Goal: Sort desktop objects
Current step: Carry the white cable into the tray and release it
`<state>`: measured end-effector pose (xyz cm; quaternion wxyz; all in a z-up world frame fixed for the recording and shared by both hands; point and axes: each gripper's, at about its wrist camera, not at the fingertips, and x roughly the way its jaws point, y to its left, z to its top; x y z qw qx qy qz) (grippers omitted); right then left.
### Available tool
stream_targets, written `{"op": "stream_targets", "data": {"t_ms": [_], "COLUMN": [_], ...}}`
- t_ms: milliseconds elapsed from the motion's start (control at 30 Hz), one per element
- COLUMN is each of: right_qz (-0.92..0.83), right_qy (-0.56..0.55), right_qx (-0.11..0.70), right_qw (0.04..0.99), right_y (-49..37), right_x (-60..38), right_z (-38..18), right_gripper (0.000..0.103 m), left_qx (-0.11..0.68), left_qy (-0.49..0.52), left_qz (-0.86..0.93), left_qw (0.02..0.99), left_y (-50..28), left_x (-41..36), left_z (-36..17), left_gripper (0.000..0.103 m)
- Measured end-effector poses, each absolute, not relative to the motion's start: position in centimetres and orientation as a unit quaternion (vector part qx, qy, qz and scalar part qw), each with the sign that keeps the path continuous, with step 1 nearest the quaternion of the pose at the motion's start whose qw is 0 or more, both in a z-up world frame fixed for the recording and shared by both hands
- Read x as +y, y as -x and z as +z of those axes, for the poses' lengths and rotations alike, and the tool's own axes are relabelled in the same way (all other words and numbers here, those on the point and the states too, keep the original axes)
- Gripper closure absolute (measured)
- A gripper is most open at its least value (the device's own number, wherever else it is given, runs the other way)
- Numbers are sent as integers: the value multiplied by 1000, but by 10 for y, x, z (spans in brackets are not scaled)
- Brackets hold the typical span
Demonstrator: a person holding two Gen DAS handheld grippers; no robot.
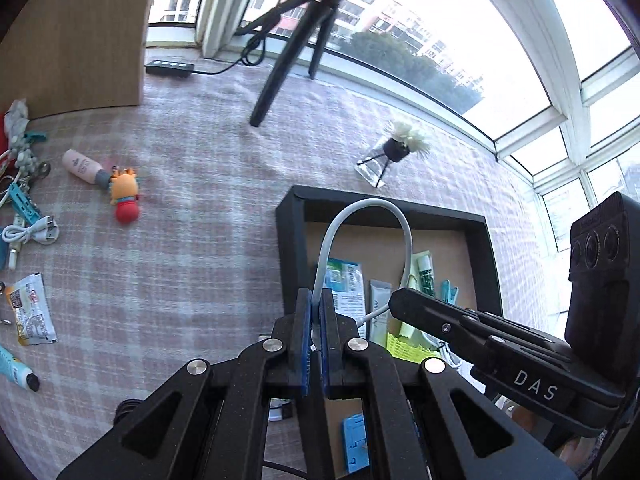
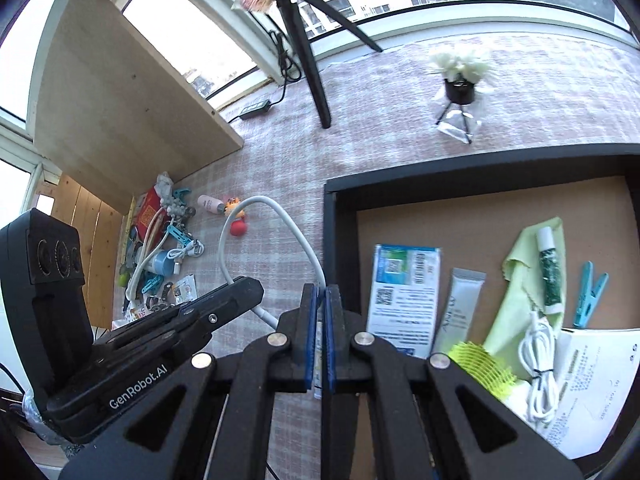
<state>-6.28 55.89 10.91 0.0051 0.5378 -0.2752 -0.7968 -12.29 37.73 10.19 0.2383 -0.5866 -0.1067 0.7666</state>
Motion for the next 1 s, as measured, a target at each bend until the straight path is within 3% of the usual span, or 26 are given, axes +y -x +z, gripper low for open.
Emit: {"op": "stream_targets", "data": {"t_ms": [367, 600, 700, 767, 900, 1000], "right_qz": [-786, -786, -787, -789, -794, -796], "right_qy": [-534, -540, -544, -545, -547, -547], "right_qx": [-305, -294, -284, -277, -258, -252], "right_qw": [-58, -65, -67, -68, -65, -56], "right_y": [20, 21, 25, 28, 35, 41], "right_x": [627, 629, 625, 622, 613, 605], "right_z": [96, 91, 91, 92, 95, 98], "right_gripper": [98, 98, 97, 96, 81, 80], "left_qx": [-41, -22, -19, -20, -31, -42], "left_qy": [601, 604, 597, 593, 593, 588], "left_qz": [750, 752, 760, 767, 770, 777], "left_qw": [274, 263, 255, 245, 233, 220], "left_y": [103, 104, 105, 107, 111, 113], "left_x": [455, 463, 457, 449, 431, 412], "left_z": [90, 85, 90, 94, 99, 101], "left_gripper": [100, 100, 89, 71, 66, 66]}}
